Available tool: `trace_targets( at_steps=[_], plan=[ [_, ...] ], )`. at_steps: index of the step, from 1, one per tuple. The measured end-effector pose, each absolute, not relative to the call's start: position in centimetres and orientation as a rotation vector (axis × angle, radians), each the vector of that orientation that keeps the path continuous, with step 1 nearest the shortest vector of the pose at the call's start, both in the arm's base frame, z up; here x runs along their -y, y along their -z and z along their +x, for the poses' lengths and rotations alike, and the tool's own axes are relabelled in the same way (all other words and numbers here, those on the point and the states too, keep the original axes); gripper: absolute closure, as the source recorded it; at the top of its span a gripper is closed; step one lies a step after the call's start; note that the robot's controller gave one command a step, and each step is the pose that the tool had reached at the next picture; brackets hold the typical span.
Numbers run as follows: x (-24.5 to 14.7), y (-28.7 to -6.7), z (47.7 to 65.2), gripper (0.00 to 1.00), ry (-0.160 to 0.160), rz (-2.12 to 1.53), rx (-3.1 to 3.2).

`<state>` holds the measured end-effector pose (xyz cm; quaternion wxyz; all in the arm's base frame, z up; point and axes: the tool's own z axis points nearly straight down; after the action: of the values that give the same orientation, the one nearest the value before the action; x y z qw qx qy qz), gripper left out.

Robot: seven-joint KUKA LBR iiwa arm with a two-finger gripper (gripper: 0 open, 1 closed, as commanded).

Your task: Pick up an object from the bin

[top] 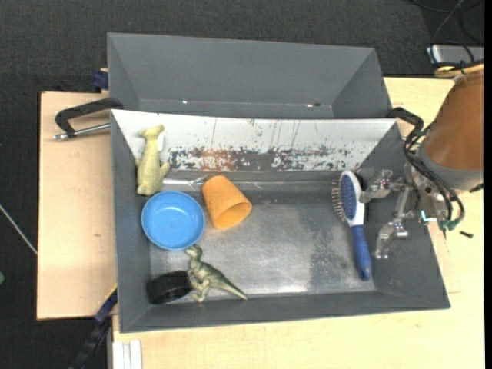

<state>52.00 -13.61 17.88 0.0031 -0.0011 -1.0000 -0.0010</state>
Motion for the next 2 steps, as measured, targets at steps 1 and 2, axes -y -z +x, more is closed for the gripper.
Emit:
trace_targets(
  at_steps=[1, 2],
  plan=[
    [13.9, -7.7, 58.1, 0.0, -0.002, 1.133, 2.91],
    [13.2, -10.2, 59.0, 0.0, -0.003, 1.816, 2.575]
  ],
)
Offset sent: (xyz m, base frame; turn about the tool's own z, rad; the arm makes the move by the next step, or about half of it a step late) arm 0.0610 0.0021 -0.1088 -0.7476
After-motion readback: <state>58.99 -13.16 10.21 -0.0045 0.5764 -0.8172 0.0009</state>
